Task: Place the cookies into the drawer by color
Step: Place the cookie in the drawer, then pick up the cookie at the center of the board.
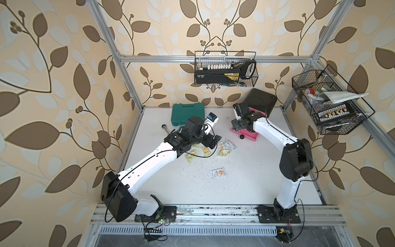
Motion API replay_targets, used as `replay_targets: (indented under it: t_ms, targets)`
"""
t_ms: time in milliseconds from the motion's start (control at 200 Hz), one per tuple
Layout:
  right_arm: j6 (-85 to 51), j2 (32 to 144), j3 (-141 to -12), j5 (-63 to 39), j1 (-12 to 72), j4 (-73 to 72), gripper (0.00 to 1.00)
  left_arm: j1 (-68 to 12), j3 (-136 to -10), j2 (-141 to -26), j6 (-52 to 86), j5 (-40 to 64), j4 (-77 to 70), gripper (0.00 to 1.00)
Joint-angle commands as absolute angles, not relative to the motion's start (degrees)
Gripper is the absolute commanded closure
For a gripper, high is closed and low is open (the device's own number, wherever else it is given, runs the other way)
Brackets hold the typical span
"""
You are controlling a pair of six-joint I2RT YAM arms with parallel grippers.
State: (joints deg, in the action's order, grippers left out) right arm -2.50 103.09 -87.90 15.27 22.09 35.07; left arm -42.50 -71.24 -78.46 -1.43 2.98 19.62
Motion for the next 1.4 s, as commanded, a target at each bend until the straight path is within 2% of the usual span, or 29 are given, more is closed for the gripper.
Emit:
replay_targets:
  t_ms: [0,175,575,860,945,1160,1395]
  targets:
    - [-12.8,97.8,-80.2,2.7,22.7,31.9,0.34,-43.1,-73.0,-77.7,-1.7,2.0,19.2,0.02]
    - [-16.1,96.8,-71.2,0.8,24.4,27.2,0.38,-43.1,-73.2,-78.1,-1.2,2.7,19.2,0.02]
    - [-12.5,110.7,-76.1,0.4,23.3,28.9,0.40,-43.1,-73.3,-78.3,-1.7,1.9,19.4,0.01]
    - [-12.7,113.8,-75.7,-2.2,22.1,28.8,0.44,-43.1,-73.3,-78.2,-1.8,2.2,19.4,0.02]
    - [-12.5,114.3,-75.4,-1.9,22.1,29.1,0.47,-43.1,-73.3,-78.3,-1.9,2.9,19.4,0.02]
    - [-12.3,112.8,-74.8,-1.7,22.2,29.6,0.67,-43.1,-73.4,-78.3,-1.9,3.2,19.4,0.02]
    - [-11.8,107.3,-75.2,-0.7,23.8,30.9,0.75,-43.1,-73.3,-78.2,-1.9,3.1,19.3,0.02]
